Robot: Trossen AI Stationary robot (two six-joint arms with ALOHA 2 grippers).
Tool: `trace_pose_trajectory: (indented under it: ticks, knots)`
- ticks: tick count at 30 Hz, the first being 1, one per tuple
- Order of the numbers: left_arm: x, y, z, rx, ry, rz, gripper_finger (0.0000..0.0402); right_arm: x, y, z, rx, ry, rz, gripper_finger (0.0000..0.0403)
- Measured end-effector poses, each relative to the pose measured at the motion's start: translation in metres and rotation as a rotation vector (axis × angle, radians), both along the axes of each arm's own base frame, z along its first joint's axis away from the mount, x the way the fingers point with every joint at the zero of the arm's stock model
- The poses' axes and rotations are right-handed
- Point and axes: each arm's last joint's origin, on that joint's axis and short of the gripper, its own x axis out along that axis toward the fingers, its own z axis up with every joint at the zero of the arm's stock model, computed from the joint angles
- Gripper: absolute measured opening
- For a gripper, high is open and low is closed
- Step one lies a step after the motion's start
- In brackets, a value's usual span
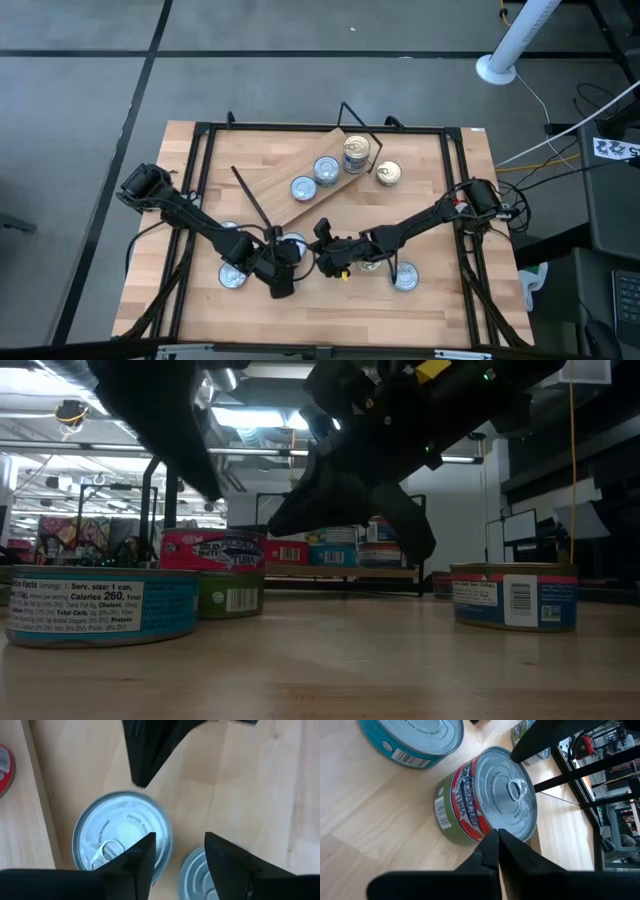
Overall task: Stack canned seafood by type on shelf
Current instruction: Stack the red tuna can on top of the red tuna can on the shelf
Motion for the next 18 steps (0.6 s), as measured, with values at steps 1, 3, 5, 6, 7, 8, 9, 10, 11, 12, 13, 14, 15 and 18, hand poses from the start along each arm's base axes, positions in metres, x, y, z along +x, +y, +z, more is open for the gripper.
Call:
trace_pose_trajectory:
  ticks: [1,3,5,6,7,8,9,10,11,12,13,14,15,18]
  knots:
    - [-0.001,0.001,-0.002,0.003,0.006,0.001,0.0164,0.000,0.000,0.000,0.000,0.000,0.001,0.0013]
    - [-0.003,0.002,-0.006,0.007,0.013,0.001,0.0164,0.000,0.000,0.000,0.001,0.001,0.001,0.0019]
    - [-0.004,0.003,-0.009,0.010,0.020,0.002,0.0164,0.000,0.000,0.000,0.002,0.002,0.004,0.0028]
    - [-0.005,0.003,-0.011,0.013,0.024,0.001,0.0164,0.000,0.000,0.000,0.002,0.002,0.004,0.0035]
    - [-0.006,0.003,-0.012,0.017,0.032,0.001,0.0164,0.000,0.000,0.000,0.002,0.002,0.004,0.0043]
    - [-0.006,0.003,-0.012,0.019,0.034,-0.001,0.0164,0.000,0.000,0.000,0.002,0.002,0.004,0.0052]
    - [-0.006,0.003,-0.012,0.023,0.032,-0.011,0.0164,0.000,0.000,0.000,0.002,0.002,0.004,0.0063]
    - [-0.005,0.003,-0.011,0.030,0.031,-0.025,0.0164,0.000,0.000,0.000,0.002,0.002,0.004,0.0075]
    - [-0.005,0.003,-0.011,0.038,0.034,-0.040,0.0164,0.000,0.000,0.000,0.002,0.002,0.004,0.0088]
    - [-0.005,0.003,-0.011,0.046,0.037,-0.052,0.0164,0.000,0.000,0.000,0.002,0.002,0.004,0.0101]
    - [-0.005,0.003,-0.011,0.053,0.040,-0.065,0.0164,0.000,0.000,0.000,0.002,0.002,0.004,0.0114]
    - [-0.005,0.003,-0.012,0.060,0.043,-0.074,0.0164,0.000,0.000,0.000,0.002,0.002,0.004,0.0127]
    - [-0.005,0.003,-0.013,0.068,0.048,-0.084,0.0164,0.000,0.000,0.000,0.002,0.002,0.004,0.0140]
    - [-0.003,0.002,-0.020,0.098,0.077,-0.118,0.0164,0.000,0.000,0.000,0.002,0.002,0.004,0.0174]
